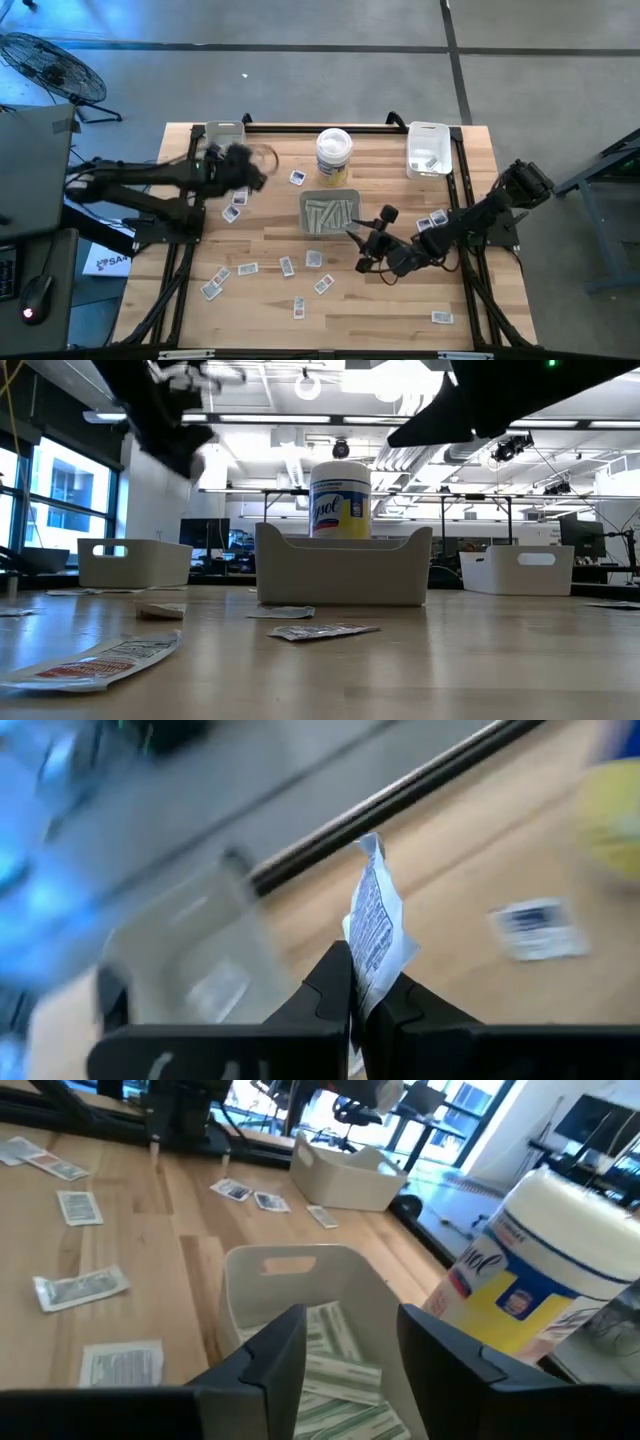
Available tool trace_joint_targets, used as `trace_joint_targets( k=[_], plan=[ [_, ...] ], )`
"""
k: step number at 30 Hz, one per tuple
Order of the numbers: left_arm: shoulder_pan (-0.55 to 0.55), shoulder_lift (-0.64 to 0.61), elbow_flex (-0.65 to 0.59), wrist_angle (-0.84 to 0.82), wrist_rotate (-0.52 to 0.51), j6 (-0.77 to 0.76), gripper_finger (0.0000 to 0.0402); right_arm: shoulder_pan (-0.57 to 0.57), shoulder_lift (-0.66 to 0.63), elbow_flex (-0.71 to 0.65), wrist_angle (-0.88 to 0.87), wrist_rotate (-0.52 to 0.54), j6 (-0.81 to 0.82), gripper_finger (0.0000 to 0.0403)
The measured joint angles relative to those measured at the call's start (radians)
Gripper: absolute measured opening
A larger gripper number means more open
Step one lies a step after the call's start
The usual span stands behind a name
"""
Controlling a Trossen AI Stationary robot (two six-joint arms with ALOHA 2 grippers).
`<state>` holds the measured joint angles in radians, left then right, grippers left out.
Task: Pick & Place First Aid Supplies
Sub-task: Put the alcohol pad into the top gray bin
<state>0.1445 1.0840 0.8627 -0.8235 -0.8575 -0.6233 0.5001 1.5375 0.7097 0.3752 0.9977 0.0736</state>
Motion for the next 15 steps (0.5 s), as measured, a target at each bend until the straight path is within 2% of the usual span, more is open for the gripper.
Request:
trace_joint_targets(
  k=[3, 9, 12, 15],
  plan=[
    [0.19, 0.012, 0.0, -0.058, 0.07, -0.004, 0.0, -0.016, 0.0, 0.0, -0.001, -0.031, 0.013, 0.0144],
    [0.499, 0.082, 0.0, -0.034, 0.194, 0.079, 0.0, -0.045, 0.0, 0.0, -0.007, -0.144, 0.071, 0.0138],
    [0.597, 0.142, 0.0, -0.04, 0.24, 0.093, 0.0, -0.051, 0.0, 0.0, -0.014, -0.199, 0.096, 0.0138],
    [0.646, 0.207, 0.0, -0.035, 0.283, 0.101, 0.0, -0.051, 0.0, 0.0, -0.022, -0.23, 0.117, 0.0138]
  ],
)
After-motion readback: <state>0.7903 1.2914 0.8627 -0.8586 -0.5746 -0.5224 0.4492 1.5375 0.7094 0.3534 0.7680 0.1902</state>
